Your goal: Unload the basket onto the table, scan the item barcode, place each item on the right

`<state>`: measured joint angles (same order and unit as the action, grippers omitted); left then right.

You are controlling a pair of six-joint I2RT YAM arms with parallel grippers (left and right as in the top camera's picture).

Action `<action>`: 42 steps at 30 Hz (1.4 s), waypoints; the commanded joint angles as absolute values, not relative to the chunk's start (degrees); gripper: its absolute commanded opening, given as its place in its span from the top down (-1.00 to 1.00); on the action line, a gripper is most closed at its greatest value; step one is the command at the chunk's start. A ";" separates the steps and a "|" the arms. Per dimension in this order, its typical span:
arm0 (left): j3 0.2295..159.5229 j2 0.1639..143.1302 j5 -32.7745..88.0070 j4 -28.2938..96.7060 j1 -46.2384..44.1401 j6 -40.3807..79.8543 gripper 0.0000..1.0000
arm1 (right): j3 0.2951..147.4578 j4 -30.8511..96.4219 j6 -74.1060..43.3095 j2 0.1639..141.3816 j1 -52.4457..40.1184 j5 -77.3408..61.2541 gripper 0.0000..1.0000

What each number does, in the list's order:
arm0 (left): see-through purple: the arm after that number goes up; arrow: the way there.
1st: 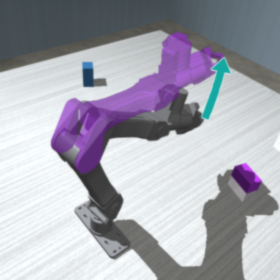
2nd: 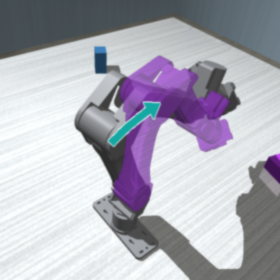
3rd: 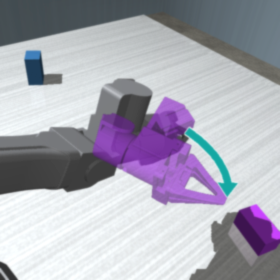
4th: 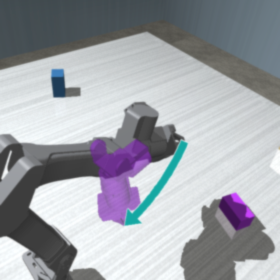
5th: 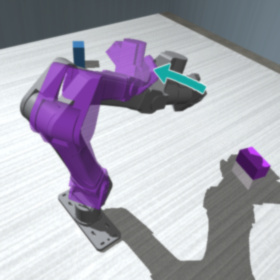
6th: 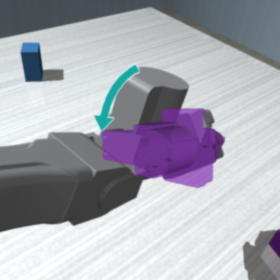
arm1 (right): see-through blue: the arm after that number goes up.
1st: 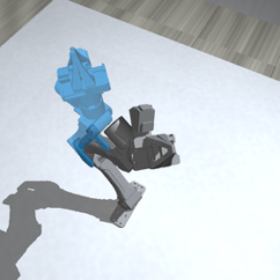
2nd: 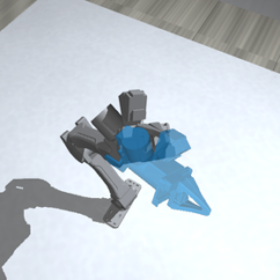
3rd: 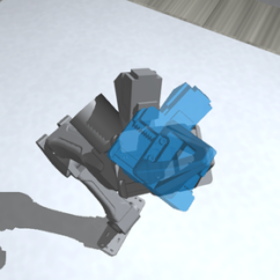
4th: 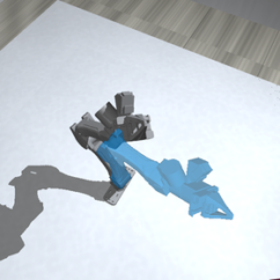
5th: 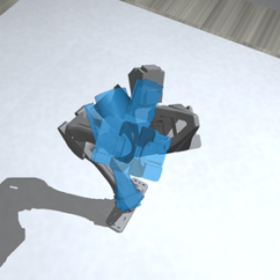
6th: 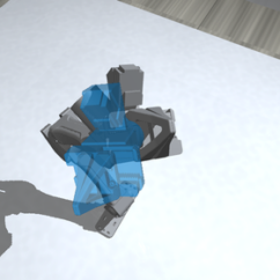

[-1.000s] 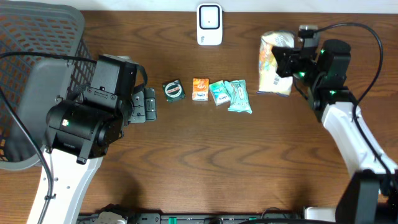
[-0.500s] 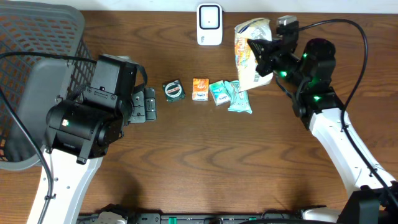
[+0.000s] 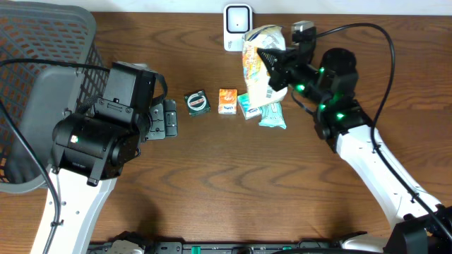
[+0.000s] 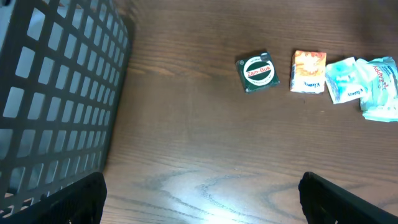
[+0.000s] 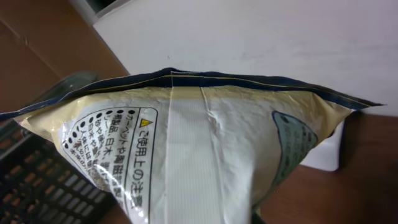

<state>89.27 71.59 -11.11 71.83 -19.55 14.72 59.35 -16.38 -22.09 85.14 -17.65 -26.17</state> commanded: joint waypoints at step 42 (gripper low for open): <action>89.73 71.85 -12.08 72.01 -19.27 14.20 -0.96 | 59.64 15.77 -13.52 95.42 -12.80 29.34 -0.29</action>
